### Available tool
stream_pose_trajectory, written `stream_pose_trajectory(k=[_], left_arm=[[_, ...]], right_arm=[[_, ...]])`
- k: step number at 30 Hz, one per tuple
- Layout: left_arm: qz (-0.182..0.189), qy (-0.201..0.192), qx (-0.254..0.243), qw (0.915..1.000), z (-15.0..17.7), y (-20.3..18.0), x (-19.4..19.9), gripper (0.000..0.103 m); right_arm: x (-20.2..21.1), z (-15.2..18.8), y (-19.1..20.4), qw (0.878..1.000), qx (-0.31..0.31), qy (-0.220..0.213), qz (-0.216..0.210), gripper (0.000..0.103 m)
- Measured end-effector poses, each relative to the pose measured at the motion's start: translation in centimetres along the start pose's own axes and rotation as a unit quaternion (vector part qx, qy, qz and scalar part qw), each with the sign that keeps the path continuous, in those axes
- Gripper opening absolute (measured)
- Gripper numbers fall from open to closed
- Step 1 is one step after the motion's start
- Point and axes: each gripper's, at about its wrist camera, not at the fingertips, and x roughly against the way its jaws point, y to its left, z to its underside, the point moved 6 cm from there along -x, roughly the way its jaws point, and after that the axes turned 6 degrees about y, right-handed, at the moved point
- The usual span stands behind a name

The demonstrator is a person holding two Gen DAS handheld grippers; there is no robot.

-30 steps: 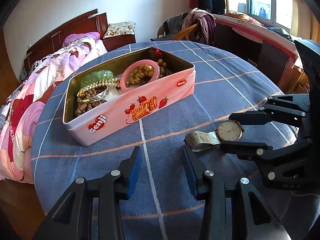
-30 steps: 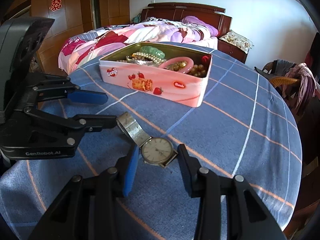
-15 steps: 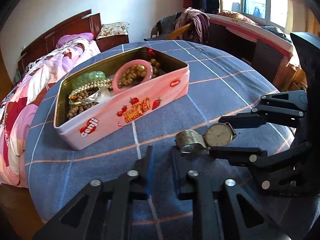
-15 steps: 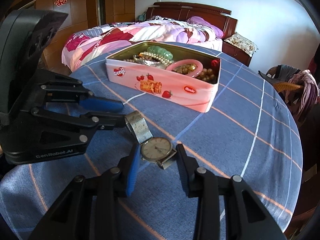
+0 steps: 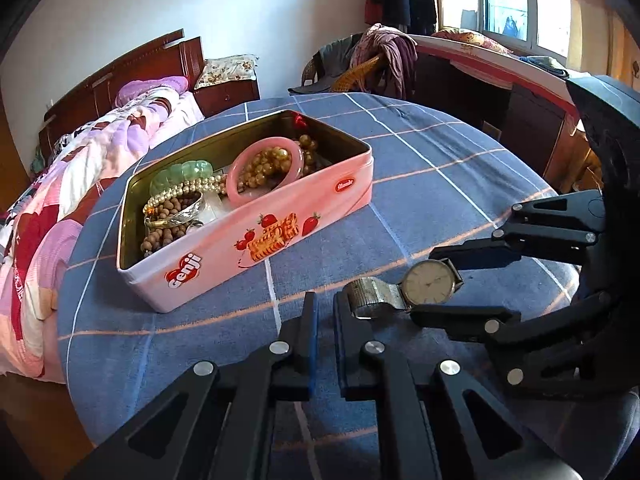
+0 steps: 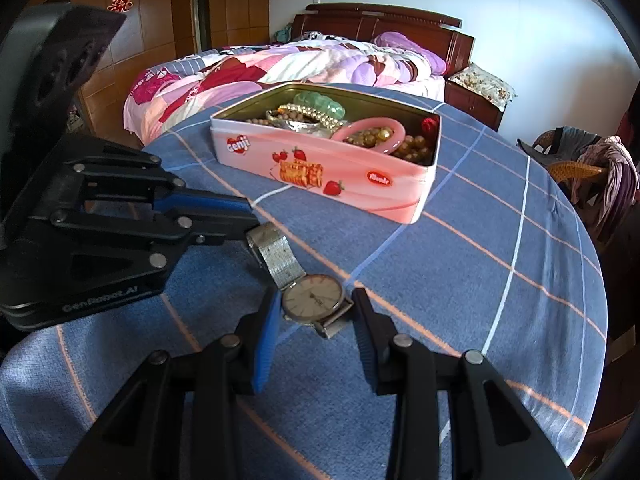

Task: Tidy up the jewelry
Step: 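Close the left tool on the watch band while the right tool grips the watch face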

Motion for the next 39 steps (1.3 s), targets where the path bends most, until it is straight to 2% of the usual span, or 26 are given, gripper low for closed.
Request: stream_pose_trajectory(k=[3,5,7,9,15,18,21,23,24,39], left_arm=[[-0.012,0.008,0.005,0.9999,0.3,0.3,0.0,0.027],[-0.026,0.002,0.012,0.9996,0.6,0.7,0.4,0.05],[-0.015,-0.007,0.018,0.9997,0.8,1.0,0.9,0.06],[-0.008,-0.014,0.019,0.9997,0.6,1.0,1.2,0.06],[-0.012,-0.005,-0.01,0.9999,0.5,-0.2,0.3,0.06],[-0.009,0.009,-0.017,0.9998,0.7,-0.6,-0.8,0.053],[0.004,0.007,-0.019,0.9998,0.6,-0.8,-0.9,0.042],[0.01,0.007,-0.021,0.9997,0.6,-1.0,-0.9,0.019],[0.015,0.008,-0.022,0.9996,0.6,-1.1,-1.0,0.017],[0.024,0.002,-0.017,0.9996,0.7,-1.1,-0.5,0.006]], right_arm=[[0.0,0.1,-0.1,1.0,-0.003,0.0,-0.002,0.039],[0.0,0.1,-0.1,1.0,-0.006,0.0,-0.004,0.039],[0.1,0.1,-0.2,1.0,-0.009,0.0,-0.005,0.039],[0.1,0.1,-0.1,1.0,-0.008,0.0,-0.004,0.039],[0.1,0.2,-0.3,1.0,-0.006,0.0,-0.001,0.039],[0.1,0.2,-0.2,1.0,-0.004,-0.001,0.0,0.039],[0.0,0.2,-0.1,1.0,-0.002,0.0,0.001,0.039],[0.0,0.2,0.0,1.0,-0.001,0.0,0.001,0.038],[0.0,0.1,0.0,1.0,0.0,0.0,0.002,0.038],[0.3,0.2,0.2,1.0,0.002,-0.01,0.009,0.038]])
